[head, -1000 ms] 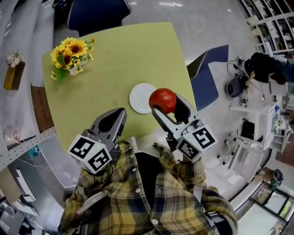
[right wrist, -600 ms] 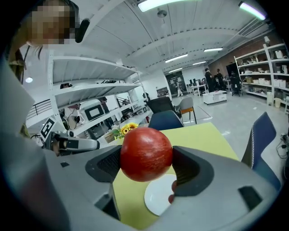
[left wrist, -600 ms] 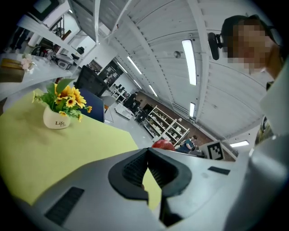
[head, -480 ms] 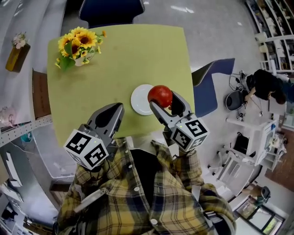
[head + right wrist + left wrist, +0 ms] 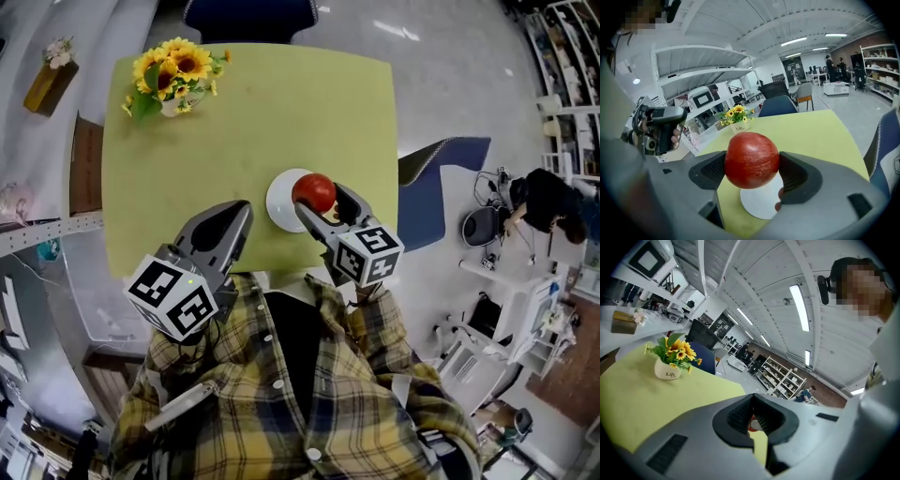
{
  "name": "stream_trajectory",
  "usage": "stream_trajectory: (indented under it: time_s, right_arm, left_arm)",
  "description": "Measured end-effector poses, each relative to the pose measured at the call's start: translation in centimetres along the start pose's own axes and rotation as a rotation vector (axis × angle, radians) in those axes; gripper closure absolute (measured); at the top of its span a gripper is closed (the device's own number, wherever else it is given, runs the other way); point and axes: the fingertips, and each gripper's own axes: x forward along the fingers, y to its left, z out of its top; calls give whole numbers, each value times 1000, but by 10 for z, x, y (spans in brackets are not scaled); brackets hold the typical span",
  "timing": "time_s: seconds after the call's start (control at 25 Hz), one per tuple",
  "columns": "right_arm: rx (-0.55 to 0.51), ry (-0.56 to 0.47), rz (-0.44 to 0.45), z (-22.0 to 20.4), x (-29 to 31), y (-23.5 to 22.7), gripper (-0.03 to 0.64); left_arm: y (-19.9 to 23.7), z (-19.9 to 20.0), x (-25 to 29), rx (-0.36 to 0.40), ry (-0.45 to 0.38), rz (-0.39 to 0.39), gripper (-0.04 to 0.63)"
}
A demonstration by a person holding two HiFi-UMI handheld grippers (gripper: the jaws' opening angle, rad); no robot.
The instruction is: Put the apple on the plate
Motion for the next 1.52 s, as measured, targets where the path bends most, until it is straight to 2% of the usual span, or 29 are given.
stream_trajectory:
  time_s: [0.28,0.6,0.76,1.24,1.52]
  right_arm:
    - [41,85,41,-36,23,-13,281]
    - [197,137,146,-69,37,-12,281]
    - [238,152,165,-81,41,-15,281]
    - [232,180,225,-96,50,-15,281]
    - [208,191,209,-93,50,-16,281]
  left_arm:
    - [1,-15,1,-7,20,44,588]
    - [-4,-27,-1,-7,37,83,588]
    - [-8,-35,-1,-10,49,92,588]
    - [-9,-46,-6,-28,48,121,588]
    - [-6,-41,-8,-26,37,132,588]
